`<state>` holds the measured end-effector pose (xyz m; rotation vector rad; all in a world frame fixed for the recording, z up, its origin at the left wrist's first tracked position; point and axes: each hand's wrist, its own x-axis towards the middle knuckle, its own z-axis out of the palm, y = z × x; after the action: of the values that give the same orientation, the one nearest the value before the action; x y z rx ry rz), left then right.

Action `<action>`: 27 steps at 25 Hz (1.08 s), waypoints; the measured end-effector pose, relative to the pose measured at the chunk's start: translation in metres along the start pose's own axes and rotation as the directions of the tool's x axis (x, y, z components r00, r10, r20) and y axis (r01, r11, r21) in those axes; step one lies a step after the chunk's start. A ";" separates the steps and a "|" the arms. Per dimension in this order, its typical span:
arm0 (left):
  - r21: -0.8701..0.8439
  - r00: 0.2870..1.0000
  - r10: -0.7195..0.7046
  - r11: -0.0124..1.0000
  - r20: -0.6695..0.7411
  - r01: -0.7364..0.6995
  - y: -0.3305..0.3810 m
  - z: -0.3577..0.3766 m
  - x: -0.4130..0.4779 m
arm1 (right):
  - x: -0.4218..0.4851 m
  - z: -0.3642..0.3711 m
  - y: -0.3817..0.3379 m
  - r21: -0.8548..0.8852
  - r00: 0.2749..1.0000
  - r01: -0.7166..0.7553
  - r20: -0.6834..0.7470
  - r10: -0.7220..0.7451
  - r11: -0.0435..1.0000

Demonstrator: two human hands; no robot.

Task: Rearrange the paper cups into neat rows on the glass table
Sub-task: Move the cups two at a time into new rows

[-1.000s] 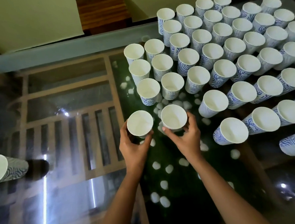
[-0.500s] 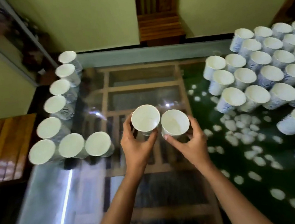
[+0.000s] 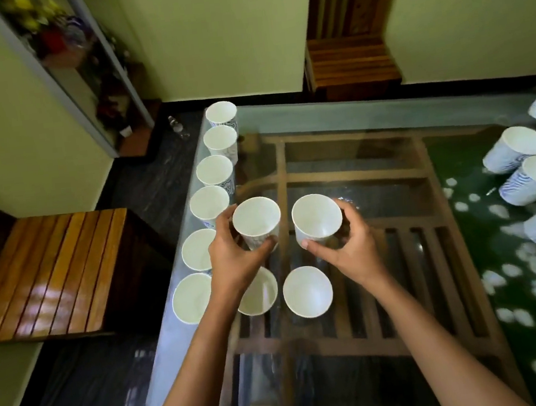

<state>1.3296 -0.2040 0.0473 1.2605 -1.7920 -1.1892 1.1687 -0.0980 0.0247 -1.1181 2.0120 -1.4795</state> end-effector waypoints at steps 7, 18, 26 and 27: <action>0.155 0.992 -0.035 0.988 0.121 0.016 -0.014 0.012 0.012 | 0.012 0.007 0.028 -0.043 0.981 -0.123 0.146 0.128 0.991; 0.367 0.975 -0.147 0.927 0.166 0.078 -0.003 0.004 0.013 | -0.001 0.005 0.031 -0.034 0.960 -0.181 0.209 0.184 0.983; 0.384 0.992 -0.086 0.922 0.091 0.045 -0.002 0.000 0.005 | -0.005 0.006 0.025 0.034 0.950 -0.216 0.240 0.202 0.976; 0.385 0.993 -0.080 0.922 0.082 0.042 -0.002 0.000 0.005 | -0.005 0.007 0.025 0.037 0.948 -0.216 0.247 0.200 0.976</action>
<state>1.3291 -0.2094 0.0454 1.5073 -2.1450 -0.9729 1.1678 -0.0953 -0.0016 -0.9747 1.8383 -1.2280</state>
